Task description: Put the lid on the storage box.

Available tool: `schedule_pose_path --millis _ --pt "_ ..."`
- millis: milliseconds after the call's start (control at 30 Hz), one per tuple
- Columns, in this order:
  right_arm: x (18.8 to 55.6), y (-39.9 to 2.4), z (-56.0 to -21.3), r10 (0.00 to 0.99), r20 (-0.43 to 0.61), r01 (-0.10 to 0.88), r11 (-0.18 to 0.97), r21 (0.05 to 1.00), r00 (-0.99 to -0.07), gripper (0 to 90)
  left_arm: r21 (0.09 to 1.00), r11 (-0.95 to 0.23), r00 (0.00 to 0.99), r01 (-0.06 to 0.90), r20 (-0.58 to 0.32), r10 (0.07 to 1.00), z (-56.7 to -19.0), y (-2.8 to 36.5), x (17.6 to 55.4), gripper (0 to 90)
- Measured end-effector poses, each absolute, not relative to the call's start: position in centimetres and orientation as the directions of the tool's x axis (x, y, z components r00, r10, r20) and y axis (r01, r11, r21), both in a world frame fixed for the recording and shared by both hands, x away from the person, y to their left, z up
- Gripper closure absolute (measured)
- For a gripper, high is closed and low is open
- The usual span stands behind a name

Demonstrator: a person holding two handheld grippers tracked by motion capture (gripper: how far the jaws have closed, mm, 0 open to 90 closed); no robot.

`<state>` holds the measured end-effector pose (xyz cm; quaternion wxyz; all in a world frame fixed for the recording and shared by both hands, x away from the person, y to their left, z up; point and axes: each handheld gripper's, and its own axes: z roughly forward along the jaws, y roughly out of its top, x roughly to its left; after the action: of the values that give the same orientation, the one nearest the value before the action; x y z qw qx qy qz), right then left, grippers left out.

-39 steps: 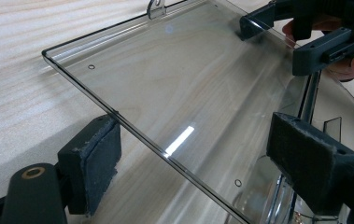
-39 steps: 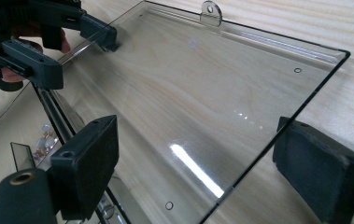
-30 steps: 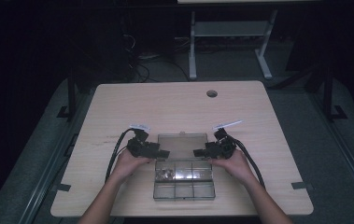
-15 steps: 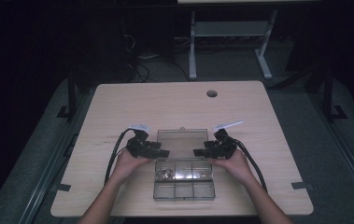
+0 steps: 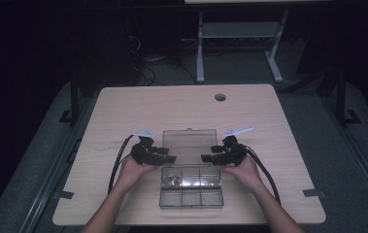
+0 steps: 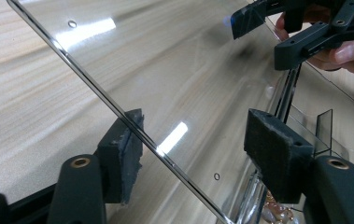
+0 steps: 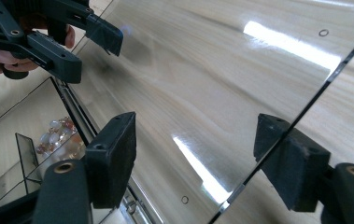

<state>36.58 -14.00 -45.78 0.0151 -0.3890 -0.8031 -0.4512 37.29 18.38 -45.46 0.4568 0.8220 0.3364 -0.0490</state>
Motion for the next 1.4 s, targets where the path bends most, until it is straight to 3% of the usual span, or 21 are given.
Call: schedule_pose_path --millis 500,1400 --pt "35.4 -14.3 -45.1 0.617 0.286 0.552 0.294 0.78 -0.733 41.1 0.754 -0.377 0.802 0.537 -0.318 0.505 -44.6 18.3 36.4 48.2" --pt "34.3 -15.3 -44.2 0.579 0.236 0.47 0.295 0.832 -0.78 60.6 0.801 -0.382 0.836 0.462 -0.248 0.49 -43.7 18.8 35.2 64.4"
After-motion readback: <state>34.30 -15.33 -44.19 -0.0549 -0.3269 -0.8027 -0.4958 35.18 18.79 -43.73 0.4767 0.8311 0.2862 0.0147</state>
